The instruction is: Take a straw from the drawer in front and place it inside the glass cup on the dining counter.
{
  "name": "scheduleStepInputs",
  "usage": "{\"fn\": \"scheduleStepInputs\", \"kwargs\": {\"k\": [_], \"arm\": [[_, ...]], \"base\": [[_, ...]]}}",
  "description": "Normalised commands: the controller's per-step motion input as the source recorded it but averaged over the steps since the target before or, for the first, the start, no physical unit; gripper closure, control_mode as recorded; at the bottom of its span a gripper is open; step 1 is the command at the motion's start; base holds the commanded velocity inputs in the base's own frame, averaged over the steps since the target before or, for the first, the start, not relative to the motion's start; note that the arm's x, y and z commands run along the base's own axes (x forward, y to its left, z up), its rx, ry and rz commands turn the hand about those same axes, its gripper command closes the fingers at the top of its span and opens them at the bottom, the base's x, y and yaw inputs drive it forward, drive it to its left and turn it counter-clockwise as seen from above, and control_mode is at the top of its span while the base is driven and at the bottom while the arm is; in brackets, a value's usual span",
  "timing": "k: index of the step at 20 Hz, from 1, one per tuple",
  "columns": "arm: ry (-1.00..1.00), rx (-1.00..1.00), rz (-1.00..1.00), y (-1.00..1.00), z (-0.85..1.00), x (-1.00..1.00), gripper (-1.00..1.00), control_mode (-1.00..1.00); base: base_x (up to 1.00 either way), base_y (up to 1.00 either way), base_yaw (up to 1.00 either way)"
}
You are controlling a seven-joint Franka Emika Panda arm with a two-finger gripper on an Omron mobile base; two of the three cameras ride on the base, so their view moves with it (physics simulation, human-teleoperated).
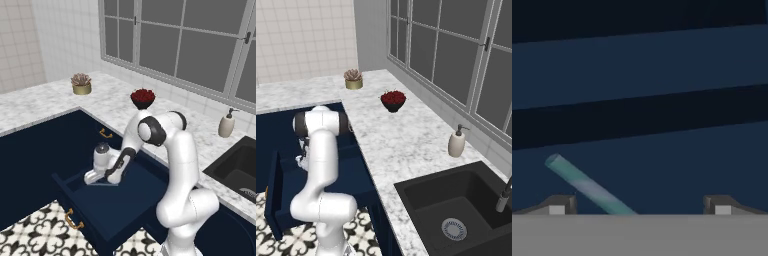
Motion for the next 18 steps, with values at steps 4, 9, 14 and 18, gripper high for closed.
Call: {"fn": "scheduleStepInputs", "kwargs": {"k": [4,9,14,18], "arm": [[0.1,-0.16,0.02,0.01,0.03,0.19,-1.0,-1.0],[0.11,-0.04,0.03,0.0,-0.07,-0.02,-1.0,-1.0],[0.0,0.0,0.1,0.0,0.0,-0.5,-1.0,-1.0],[0.0,0.01,0.14,0.0,0.0,-0.42,-1.0,-1.0]], "base": [[0.0,0.0,0.0],[0.0,0.0,0.0],[0.0,0.0,0.0],[0.0,0.0,0.0]]}}
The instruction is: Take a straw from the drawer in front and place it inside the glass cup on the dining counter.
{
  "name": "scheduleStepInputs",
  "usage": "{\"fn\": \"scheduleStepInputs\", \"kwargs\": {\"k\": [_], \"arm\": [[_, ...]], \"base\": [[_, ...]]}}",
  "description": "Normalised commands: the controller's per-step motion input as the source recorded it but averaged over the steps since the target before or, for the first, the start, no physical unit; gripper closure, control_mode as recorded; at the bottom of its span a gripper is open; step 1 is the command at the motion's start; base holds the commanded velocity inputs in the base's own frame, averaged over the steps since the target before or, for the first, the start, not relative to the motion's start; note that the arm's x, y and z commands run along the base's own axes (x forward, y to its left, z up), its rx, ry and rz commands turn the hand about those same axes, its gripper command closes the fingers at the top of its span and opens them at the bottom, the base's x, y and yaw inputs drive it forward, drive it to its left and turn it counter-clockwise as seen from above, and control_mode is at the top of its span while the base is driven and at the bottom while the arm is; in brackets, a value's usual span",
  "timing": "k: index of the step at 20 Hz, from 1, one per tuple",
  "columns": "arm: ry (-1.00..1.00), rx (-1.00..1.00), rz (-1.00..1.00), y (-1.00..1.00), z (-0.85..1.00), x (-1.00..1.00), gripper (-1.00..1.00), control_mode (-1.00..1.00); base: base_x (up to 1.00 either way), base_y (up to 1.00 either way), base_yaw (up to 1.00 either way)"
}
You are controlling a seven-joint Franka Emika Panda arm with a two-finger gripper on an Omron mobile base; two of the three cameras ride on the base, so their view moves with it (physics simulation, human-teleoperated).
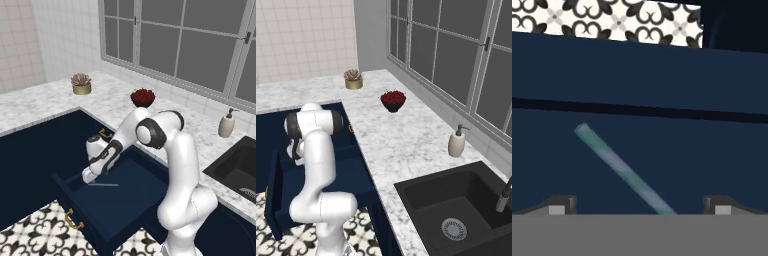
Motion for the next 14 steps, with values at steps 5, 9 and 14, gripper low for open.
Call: {"fn": "scheduleStepInputs", "kwargs": {"k": [5,9,14], "arm": [[-0.01,0.09,0.2,-0.13,-0.02,0.14,-1.0,-1.0],[0.0,0.08,0.18,0.0,-0.17,0.24,-1.0,-1.0],[0.03,0.02,0.08,0.0,-0.25,0.01,-1.0,-1.0]], "base": [[0.0,0.0,0.0],[0.0,0.0,0.0],[0.0,0.0,0.0]]}}
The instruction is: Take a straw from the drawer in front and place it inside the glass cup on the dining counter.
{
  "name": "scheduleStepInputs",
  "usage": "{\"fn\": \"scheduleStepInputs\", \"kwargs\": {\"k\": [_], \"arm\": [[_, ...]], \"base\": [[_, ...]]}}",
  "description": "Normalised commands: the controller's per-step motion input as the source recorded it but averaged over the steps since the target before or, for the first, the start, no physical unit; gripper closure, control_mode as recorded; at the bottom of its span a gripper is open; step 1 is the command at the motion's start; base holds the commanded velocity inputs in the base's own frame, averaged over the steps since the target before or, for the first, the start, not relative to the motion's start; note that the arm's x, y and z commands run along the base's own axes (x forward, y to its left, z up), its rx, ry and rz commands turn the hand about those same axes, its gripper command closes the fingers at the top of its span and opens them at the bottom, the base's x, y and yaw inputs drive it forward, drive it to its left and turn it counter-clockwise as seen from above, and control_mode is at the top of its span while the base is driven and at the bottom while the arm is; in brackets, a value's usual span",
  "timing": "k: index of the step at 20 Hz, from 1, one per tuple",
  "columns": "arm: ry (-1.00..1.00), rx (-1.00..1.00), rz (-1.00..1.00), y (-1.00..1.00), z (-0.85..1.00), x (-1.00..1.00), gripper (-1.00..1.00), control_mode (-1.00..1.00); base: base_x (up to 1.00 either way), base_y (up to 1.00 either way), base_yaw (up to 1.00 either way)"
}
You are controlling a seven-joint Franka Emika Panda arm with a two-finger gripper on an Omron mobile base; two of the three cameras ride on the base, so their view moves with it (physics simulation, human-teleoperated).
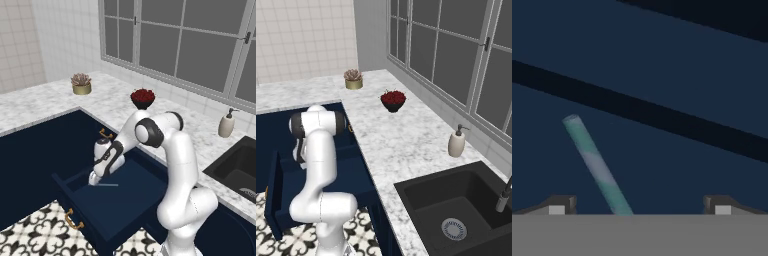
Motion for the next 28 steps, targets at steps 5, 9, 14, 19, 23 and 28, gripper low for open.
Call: {"fn": "scheduleStepInputs", "kwargs": {"k": [5,9,14,19,23,28], "arm": [[0.01,0.0,0.02,0.0,-0.12,0.0,-1.0,-1.0],[0.0,0.0,0.02,0.0,-0.09,0.0,-1.0,-1.0],[0.0,0.0,0.02,0.0,-0.26,-0.03,-1.0,-1.0],[0.0,0.0,0.01,0.0,-0.22,-0.02,-1.0,-1.0],[0.0,0.0,0.01,0.0,-0.28,0.0,-1.0,-1.0],[0.01,0.0,0.0,0.0,-0.53,-0.08,1.0,-1.0]], "base": [[0.0,0.0,0.0],[0.0,0.0,0.0],[0.0,0.0,0.0],[0.0,0.0,0.0],[0.0,0.0,0.0],[0.0,0.0,0.0]]}}
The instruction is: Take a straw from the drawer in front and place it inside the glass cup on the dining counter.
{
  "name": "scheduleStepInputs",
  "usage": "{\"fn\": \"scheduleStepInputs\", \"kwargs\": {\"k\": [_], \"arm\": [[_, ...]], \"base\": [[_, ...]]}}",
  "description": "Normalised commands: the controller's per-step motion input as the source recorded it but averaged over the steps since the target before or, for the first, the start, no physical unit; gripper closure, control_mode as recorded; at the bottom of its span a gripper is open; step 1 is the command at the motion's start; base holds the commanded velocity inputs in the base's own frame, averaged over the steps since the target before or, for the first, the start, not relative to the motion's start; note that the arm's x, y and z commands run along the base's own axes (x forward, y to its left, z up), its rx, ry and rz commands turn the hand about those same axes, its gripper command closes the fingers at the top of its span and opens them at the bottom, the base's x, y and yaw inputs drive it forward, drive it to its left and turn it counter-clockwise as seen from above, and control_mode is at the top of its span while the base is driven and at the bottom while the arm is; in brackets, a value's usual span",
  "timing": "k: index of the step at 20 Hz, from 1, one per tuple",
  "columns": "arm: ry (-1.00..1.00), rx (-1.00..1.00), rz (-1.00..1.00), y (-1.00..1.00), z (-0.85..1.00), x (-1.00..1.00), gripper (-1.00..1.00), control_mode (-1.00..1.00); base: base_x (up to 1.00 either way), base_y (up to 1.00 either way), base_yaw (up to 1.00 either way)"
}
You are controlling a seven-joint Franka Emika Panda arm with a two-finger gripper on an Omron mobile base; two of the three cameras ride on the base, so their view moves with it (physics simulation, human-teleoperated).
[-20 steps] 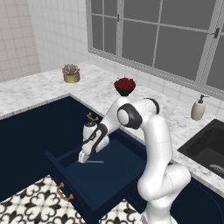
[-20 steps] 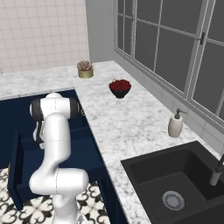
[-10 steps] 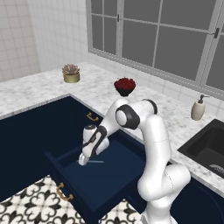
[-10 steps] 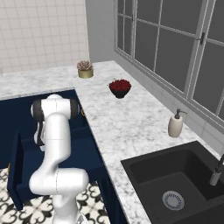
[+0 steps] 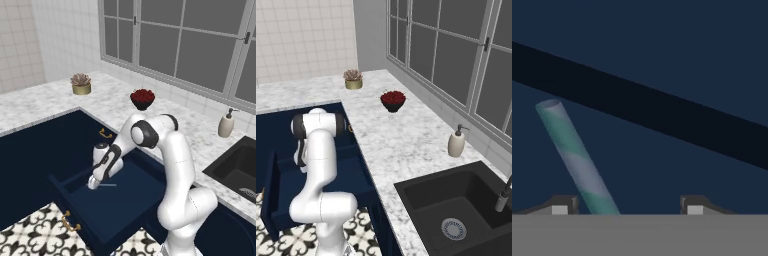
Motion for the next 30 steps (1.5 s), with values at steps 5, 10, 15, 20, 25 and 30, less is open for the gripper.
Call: {"fn": "scheduleStepInputs", "kwargs": {"k": [5,10,15,20,25,30], "arm": [[0.0,0.0,0.0,-0.02,-0.56,-0.24,1.0,-1.0],[-0.02,0.01,0.0,-0.19,-0.04,-0.57,1.0,-1.0],[-0.01,0.08,-0.01,-0.21,0.52,-0.52,1.0,-1.0],[-0.12,0.22,-0.02,-0.15,1.0,-0.08,1.0,-1.0],[-0.16,0.19,-0.1,-0.03,1.0,0.15,1.0,-1.0],[-0.12,0.11,-0.18,0.01,1.0,0.59,1.0,-1.0]], "base": [[0.0,0.0,0.0],[0.0,0.0,0.0],[0.0,0.0,0.0],[0.0,0.0,0.0],[0.0,0.0,0.0],[0.0,0.0,0.0]]}}
